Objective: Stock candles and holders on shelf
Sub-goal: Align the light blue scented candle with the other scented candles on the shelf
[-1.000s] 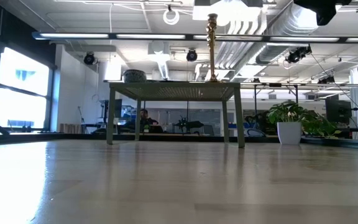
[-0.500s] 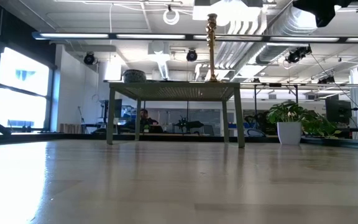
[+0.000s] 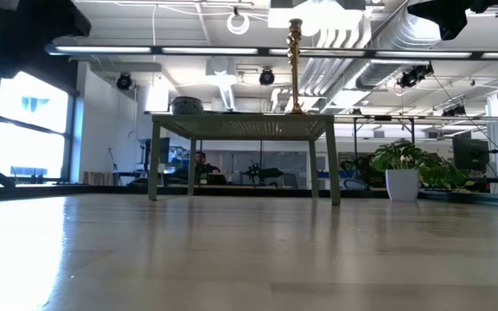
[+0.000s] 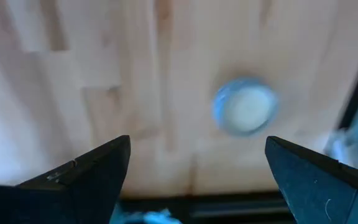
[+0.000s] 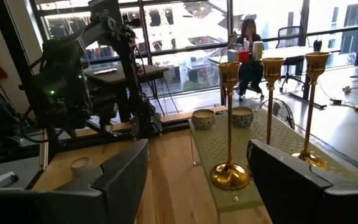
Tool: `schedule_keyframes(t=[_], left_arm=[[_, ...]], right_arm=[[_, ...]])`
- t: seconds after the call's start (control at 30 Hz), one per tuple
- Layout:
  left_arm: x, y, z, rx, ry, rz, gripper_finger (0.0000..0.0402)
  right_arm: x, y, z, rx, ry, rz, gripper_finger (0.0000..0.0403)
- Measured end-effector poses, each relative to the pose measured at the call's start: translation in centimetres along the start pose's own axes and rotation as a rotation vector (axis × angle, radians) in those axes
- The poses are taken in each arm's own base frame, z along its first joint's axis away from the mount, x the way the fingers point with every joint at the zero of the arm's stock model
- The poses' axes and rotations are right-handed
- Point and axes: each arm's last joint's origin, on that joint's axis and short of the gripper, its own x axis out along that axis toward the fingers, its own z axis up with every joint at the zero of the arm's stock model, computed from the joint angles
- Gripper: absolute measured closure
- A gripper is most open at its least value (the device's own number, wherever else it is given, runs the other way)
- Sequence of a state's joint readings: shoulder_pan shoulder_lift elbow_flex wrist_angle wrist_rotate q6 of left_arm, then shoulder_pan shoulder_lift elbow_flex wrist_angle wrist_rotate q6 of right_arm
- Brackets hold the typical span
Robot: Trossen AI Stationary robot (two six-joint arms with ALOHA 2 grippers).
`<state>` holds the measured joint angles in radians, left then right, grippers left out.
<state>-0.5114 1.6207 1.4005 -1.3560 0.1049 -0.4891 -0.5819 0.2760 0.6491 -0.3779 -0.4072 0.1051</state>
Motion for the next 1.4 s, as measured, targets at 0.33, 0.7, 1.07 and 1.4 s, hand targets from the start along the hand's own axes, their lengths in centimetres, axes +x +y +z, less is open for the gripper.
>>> schedule_keyframes(t=[0.33, 0.7, 1.07, 1.4], left_arm=[[0.3, -4.7, -0.6, 0.079, -0.137, -0.142, 0.0034], [1.1, -8.0, -3.9, 0.199, -0.186, -0.019, 0.0034], [6.1, -7.3, -4.4, 0.195, -0.178, 0.011, 0.0034], [8.8, -6.8, -4.5, 0.182, -0.200, -0.017, 0.0034]], right_arm=[[0.0, 0.0, 0.0, 0.000, 0.002, 0.001, 0.0137], [0.0, 0.0, 0.0, 0.007, 0.000, 0.001, 0.0137], [0.0, 0.1, 0.0, 0.026, 0.003, 0.035, 0.0137], [0.0, 0.1, 0.0, 0.029, 0.004, 0.041, 0.0137]])
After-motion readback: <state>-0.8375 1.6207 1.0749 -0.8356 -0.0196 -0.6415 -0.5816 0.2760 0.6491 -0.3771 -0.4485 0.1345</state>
